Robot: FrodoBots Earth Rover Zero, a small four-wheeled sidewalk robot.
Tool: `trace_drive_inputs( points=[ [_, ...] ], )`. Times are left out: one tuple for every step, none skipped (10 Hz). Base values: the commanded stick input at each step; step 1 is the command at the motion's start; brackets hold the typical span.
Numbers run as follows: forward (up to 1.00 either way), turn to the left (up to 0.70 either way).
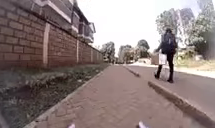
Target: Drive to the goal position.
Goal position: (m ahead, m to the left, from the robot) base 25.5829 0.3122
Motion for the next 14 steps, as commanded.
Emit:
trace_drive_inputs(
  points=[
    [1.00, 0.00],
    [1.00, 0.00],
    [1.00, 0.00],
    [1.00, 0.00],
    [1.00, 0.00],
    [1.00, 0.00],
    [1.00, 0.00],
    [1.00, 0.00],
    [1.00, 0.00],
    [1.00, 0.00],
    [1.00, 0.00],
    [1.00, 0.00],
    [1.00, 0.00],
    [1.00, 0.00]
  ],
)
